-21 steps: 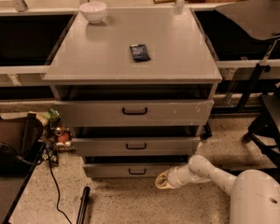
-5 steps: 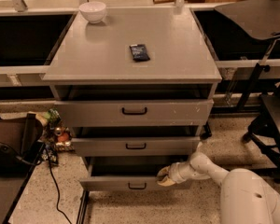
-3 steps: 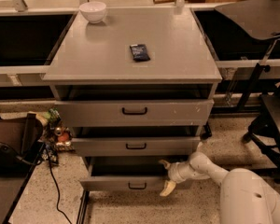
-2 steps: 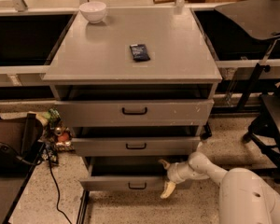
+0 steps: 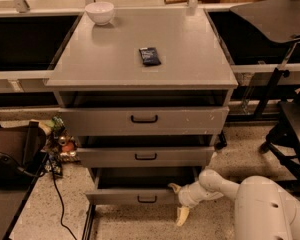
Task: Open bottom drawer
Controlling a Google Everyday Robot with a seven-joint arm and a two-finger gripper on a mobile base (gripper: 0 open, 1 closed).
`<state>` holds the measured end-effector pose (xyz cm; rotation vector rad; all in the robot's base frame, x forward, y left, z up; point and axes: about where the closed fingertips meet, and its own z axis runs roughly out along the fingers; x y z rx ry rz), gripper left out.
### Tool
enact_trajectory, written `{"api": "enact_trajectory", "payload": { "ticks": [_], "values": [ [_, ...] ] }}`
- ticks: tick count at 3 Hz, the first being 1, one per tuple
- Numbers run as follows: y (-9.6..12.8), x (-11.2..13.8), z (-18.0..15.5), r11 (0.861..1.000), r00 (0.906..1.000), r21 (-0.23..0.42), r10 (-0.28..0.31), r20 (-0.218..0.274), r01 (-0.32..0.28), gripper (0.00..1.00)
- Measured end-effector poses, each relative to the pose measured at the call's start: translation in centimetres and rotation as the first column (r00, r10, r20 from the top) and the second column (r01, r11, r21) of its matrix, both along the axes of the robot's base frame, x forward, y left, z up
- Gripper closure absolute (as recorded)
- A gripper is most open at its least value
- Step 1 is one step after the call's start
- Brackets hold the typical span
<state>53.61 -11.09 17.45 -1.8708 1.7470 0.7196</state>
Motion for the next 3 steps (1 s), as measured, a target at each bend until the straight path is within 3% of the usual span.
{"api": "enact_trajectory", "payload": {
  "ticks": [1, 3],
  "values": [
    [-0.2, -2.3, -0.6, 0.999, 0.9989, -0.021, 0.025, -0.040, -0.025, 0.17],
    [-0.2, -2.4, 0.7, 0.999, 0.9989, -0.023, 0.026, -0.039, -0.027, 0.63]
  ]
}}
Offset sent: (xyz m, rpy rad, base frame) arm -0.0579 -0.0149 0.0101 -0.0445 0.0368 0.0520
